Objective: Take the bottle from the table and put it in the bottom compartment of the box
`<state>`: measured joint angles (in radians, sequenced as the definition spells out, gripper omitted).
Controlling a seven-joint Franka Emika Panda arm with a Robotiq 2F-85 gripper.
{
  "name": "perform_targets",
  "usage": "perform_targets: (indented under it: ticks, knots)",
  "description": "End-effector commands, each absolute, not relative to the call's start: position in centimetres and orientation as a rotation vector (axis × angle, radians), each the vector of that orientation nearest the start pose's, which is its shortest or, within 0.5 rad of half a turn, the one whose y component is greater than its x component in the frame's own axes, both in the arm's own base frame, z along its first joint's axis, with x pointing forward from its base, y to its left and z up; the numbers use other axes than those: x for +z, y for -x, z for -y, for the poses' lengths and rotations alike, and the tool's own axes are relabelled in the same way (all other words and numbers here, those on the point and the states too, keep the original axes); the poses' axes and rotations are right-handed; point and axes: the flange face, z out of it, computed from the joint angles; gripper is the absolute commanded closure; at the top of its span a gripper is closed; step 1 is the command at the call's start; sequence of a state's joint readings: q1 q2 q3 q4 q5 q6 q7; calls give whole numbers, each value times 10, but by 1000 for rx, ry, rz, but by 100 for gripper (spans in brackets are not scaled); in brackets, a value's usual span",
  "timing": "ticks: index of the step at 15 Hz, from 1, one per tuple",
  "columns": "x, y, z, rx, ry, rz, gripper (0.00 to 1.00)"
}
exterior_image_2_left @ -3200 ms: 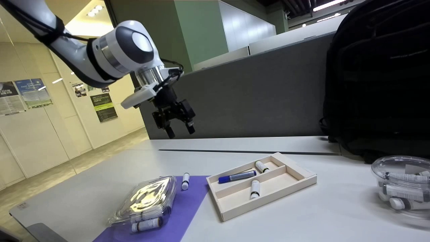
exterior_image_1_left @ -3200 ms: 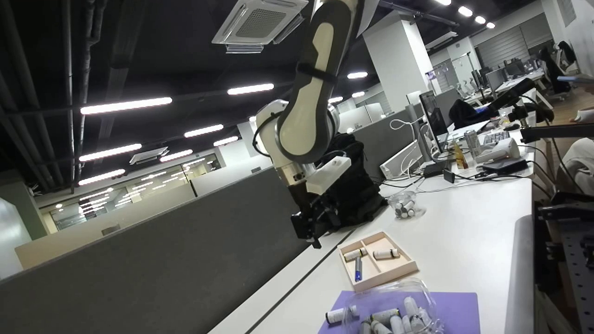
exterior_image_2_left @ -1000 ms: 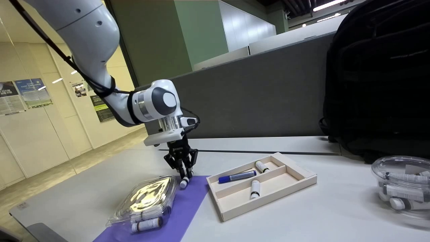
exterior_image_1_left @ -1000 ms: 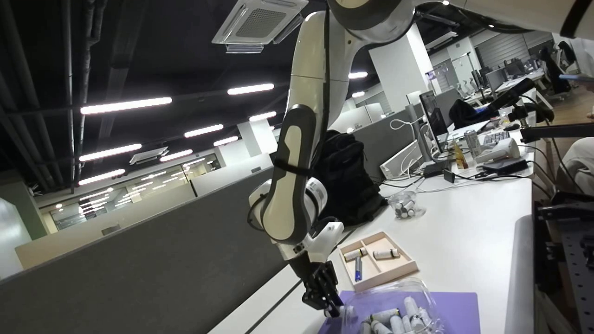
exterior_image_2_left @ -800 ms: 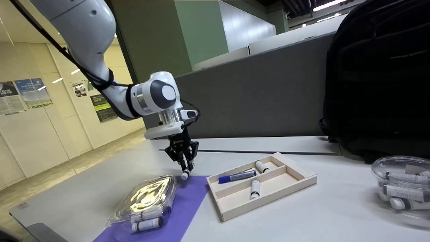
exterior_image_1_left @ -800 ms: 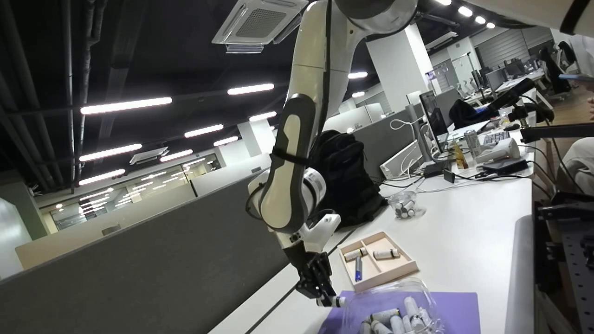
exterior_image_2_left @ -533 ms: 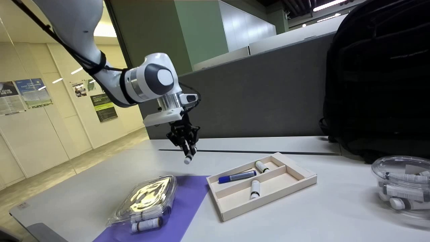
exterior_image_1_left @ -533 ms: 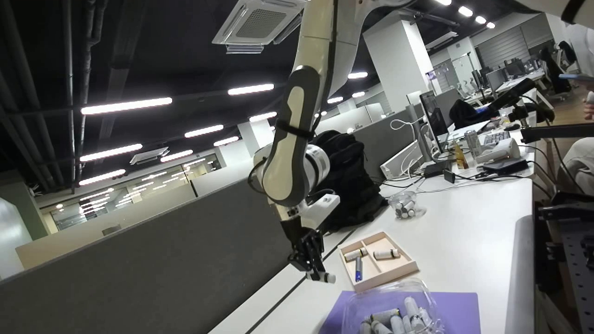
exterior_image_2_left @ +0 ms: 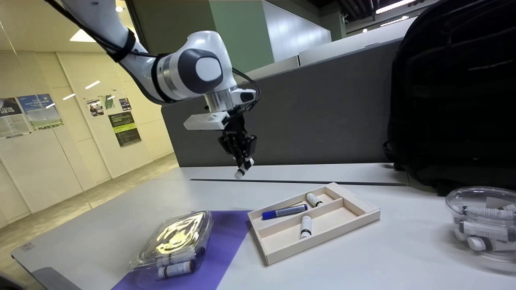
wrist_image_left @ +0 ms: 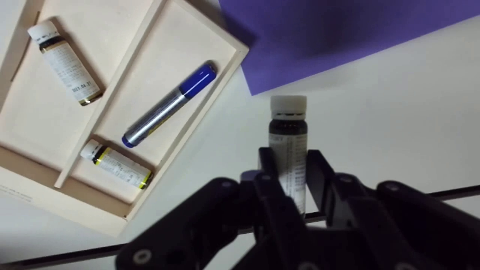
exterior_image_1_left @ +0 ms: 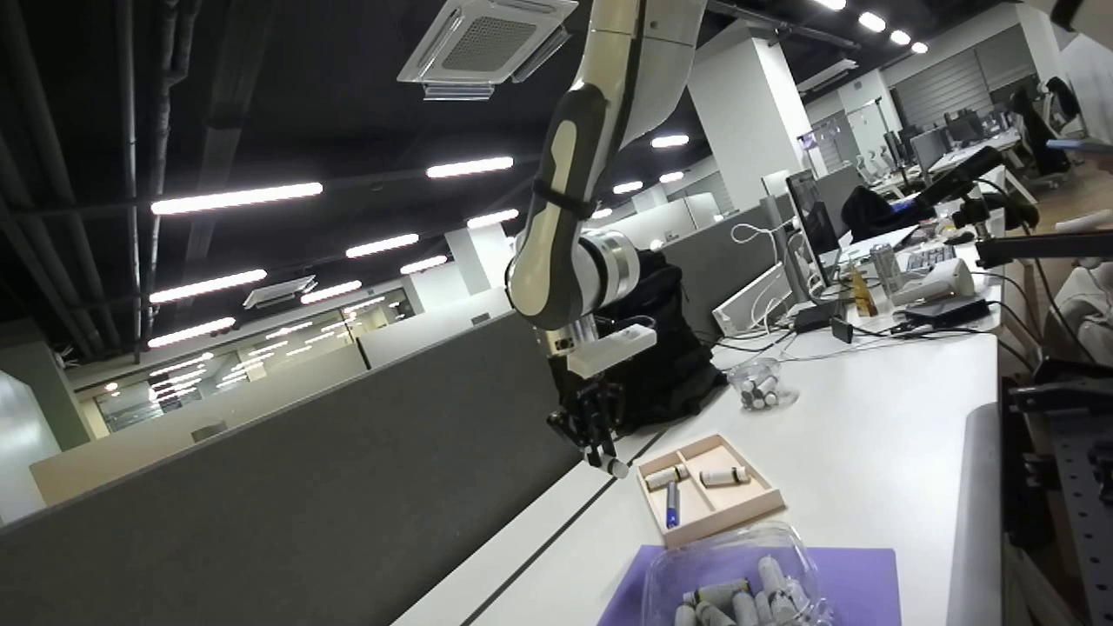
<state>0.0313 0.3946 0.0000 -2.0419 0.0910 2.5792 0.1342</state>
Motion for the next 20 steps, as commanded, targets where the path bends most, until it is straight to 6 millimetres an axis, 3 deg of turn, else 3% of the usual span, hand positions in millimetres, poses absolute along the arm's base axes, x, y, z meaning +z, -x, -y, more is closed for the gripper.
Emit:
perform_targets:
  ticks: [1, 10, 13, 14, 17, 18, 20]
  knots:
    - [256, -624, 9, -190, 2996, -561, 93]
    - [234, -606, 63, -59, 2994, -982, 93]
    - [229, -604, 69, -45, 3002, -923, 93]
    - [228, -604, 71, -41, 3003, -924, 73]
    - [225, -604, 69, -37, 3005, -916, 73]
    - [224, -604, 69, -46, 3018, -920, 93]
    - [218, -600, 73, -38, 3036, -921, 93]
